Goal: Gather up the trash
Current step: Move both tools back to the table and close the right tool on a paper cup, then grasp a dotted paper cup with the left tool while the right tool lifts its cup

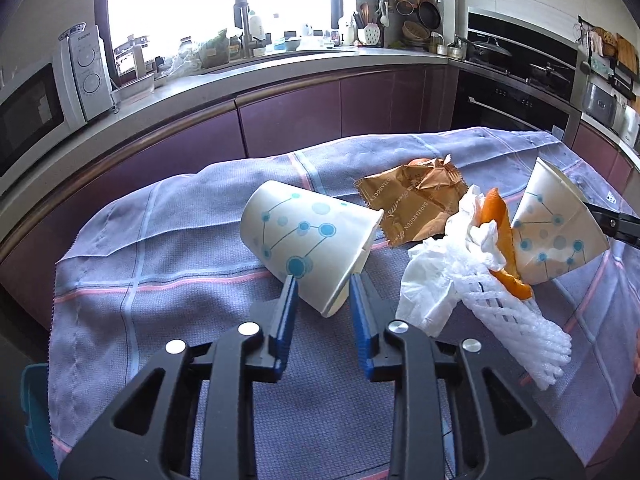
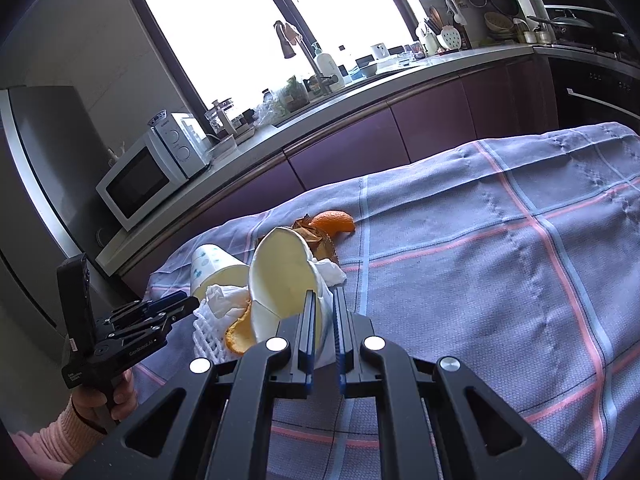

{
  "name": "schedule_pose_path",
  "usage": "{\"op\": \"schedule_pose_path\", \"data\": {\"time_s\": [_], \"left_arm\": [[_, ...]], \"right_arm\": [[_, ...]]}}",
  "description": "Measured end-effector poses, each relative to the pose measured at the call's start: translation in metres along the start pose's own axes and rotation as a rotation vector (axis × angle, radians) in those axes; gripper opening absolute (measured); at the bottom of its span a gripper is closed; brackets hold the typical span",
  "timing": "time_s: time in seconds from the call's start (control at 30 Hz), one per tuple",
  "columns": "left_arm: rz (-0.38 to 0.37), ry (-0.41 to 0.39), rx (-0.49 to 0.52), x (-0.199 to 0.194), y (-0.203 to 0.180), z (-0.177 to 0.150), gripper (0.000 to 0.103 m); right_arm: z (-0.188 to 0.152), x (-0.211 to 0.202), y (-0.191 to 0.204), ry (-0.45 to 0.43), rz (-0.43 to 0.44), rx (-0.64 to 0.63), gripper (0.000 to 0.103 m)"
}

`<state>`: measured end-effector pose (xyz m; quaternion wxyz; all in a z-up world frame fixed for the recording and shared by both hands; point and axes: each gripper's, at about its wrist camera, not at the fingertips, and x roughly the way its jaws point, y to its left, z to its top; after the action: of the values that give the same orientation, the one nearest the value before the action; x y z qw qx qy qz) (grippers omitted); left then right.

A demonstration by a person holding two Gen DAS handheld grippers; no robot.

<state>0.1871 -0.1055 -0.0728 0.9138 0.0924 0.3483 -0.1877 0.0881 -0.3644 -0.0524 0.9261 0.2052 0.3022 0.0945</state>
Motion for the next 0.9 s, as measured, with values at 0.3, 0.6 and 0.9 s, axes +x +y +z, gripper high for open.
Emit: {"op": "schedule_pose_path", "data": {"time_s": [0.3, 0.6, 0.9], "left_arm": [[-0.011, -0.027, -0.050, -0.007, 0.011, 0.000, 0.004], [-0.044, -0.078, -0.081, -0.037, 0.025, -0.002, 0.003], [-0.055, -0.141, -0.089, -0.086, 0.046, -0.015, 0.003]], "right_arm": [[0.000, -0.002, -0.002, -0.011, -0.003, -0.015, 0.005], [0.006, -0.017, 0.008, -0.059, 0.009, -0.031, 0.003], [0.007, -0.026, 0.046, -0.063, 0.110, -0.089, 0.003]]}}
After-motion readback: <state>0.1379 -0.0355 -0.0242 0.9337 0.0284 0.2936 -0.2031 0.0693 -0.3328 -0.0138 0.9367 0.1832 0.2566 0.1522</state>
